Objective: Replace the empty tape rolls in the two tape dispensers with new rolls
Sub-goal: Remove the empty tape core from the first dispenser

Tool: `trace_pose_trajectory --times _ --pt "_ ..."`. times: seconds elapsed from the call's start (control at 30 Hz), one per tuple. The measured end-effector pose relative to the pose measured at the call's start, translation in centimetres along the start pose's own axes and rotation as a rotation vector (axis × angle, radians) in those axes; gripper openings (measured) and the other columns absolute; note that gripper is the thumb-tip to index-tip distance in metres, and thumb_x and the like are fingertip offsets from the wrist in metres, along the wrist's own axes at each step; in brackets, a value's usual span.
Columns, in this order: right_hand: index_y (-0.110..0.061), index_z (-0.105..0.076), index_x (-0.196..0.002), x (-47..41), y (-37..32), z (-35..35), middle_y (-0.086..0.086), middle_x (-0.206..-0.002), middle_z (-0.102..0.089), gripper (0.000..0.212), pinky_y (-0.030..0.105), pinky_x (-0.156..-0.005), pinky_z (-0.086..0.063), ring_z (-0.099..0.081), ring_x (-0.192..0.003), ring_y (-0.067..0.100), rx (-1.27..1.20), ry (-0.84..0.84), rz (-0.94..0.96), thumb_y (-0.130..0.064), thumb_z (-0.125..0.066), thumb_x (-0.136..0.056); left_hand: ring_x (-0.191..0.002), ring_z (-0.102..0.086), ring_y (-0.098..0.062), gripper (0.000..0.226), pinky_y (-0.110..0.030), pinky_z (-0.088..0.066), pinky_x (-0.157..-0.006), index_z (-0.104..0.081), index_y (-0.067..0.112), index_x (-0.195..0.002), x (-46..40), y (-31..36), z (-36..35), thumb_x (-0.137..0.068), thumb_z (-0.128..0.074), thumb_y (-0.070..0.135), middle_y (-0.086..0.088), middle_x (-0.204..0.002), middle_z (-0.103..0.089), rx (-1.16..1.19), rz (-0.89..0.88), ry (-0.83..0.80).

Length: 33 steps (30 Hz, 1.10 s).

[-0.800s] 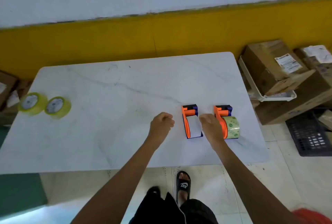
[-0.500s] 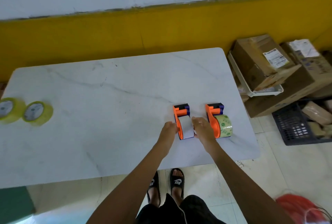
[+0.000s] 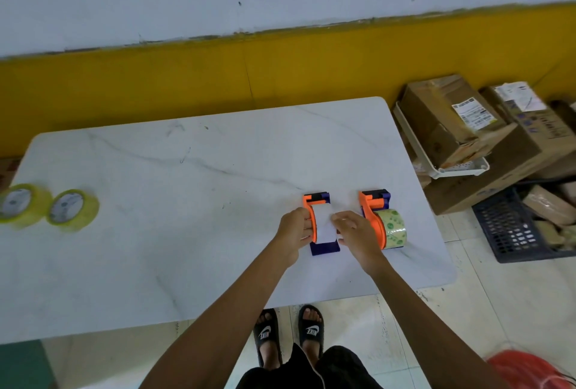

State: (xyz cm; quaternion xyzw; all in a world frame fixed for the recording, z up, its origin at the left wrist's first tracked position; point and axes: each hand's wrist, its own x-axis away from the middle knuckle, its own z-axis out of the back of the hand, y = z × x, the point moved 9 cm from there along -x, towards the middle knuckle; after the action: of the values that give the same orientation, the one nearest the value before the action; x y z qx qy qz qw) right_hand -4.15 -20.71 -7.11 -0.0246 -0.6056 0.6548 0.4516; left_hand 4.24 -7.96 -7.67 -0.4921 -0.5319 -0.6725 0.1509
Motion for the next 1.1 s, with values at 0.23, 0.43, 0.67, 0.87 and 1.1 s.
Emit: trace_pose_trajectory --times 0.23,0.43,0.67,0.87,1.1 --pt "-0.008 -0.067 -0.095 0.0 0.0 0.1 0.003 -0.079 -0.065 0.011 0.050 -0.090 -0.055 -0.062 -0.078 0.024 0.015 0.003 0.019 -0.016 -0.063 -0.089 -0.097 -0.062 -0.026 0.038 -0.033 -0.050 -0.088 -0.057 0.003 -0.126 0.1 -0.5 0.0 -0.098 -0.038 0.021 -0.015 -0.115 -0.065 0.015 -0.014 -0.021" --pt "-0.010 -0.065 -0.099 -0.6 1.2 4.2 0.001 -0.084 -0.063 0.012 0.048 -0.089 -0.057 -0.060 -0.079 0.020 -0.016 0.142 -0.026 -0.016 -0.062 -0.089 -0.081 -0.063 -0.020 0.032 -0.028 -0.052 -0.074 -0.061 0.004 -0.116 -0.5 -0.5 0.5 -0.097 -0.039 0.017 -0.014 -0.108 -0.067 0.006 -0.033 -0.012" --pt "-0.015 -0.066 -0.097 -1.2 0.6 6.1 0.009 -0.101 -0.066 0.013 0.034 -0.078 -0.058 -0.065 -0.090 0.026 0.035 0.202 0.017 -0.025 -0.062 -0.090 -0.096 -0.066 -0.028 0.029 -0.027 -0.054 -0.071 -0.061 0.005 -0.117 -1.5 -1.5 0.5 -0.096 -0.043 0.015 -0.017 -0.114 -0.068 -0.048 -0.012 0.008" --pt "-0.005 -0.066 -0.105 -0.9 -1.1 5.1 0.009 -0.105 -0.067 0.022 0.045 -0.089 -0.057 -0.065 -0.099 0.027 -0.088 0.115 0.058 -0.018 -0.065 -0.088 -0.083 -0.052 -0.024 0.010 -0.031 -0.042 -0.073 -0.054 0.010 -0.079 -2.7 -4.4 1.5 -0.085 -0.046 0.011 -0.014 -0.089 -0.058 -0.179 0.024 0.066" --pt "-0.020 -0.065 -0.079 -0.7 -5.0 2.2 0.004 -0.085 -0.067 0.011 0.039 -0.079 -0.057 -0.063 -0.084 0.020 -0.163 -0.025 0.171 -0.014 -0.064 -0.089 -0.068 -0.046 -0.019 0.017 -0.027 -0.039 -0.062 -0.053 0.011 -0.070 -0.7 -0.4 4.9 -0.085 -0.046 0.013 -0.006 -0.075 -0.052 -0.151 -0.100 0.224"
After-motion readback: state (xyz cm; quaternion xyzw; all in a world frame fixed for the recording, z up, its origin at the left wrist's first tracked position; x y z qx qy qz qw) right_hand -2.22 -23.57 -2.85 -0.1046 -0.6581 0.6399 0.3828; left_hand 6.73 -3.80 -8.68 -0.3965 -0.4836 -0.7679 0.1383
